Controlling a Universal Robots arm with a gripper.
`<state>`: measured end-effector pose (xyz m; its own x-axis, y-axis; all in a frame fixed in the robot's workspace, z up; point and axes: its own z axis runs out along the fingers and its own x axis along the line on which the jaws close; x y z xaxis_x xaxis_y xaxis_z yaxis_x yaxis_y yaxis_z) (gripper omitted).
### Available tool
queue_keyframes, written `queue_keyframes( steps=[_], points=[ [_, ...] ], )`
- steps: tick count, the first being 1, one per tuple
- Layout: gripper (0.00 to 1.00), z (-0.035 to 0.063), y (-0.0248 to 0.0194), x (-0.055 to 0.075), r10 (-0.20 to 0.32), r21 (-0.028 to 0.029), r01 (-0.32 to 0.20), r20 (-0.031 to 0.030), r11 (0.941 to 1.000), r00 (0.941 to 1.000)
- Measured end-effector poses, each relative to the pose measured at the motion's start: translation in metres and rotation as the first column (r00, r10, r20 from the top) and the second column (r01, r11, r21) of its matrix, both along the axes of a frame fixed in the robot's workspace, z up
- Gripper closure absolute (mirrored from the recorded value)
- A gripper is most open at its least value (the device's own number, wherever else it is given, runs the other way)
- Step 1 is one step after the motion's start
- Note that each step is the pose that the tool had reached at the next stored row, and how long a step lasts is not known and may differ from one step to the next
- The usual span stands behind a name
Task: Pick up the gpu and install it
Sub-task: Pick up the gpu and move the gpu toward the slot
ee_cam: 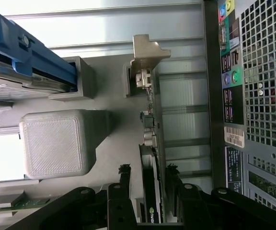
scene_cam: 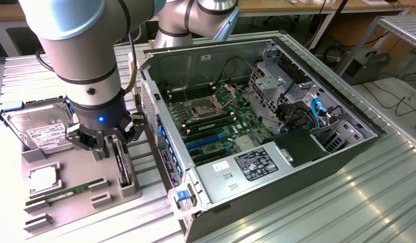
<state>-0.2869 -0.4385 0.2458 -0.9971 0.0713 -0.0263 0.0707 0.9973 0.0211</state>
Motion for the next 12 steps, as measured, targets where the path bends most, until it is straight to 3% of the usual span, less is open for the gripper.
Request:
queue_keyframes(
  steps=[12],
  points=[
    [0.58,-0.0022,-0.0008,0.0000,0.000,0.0001,0.000,0.0001,1.0000,1.0000]
  ],
)
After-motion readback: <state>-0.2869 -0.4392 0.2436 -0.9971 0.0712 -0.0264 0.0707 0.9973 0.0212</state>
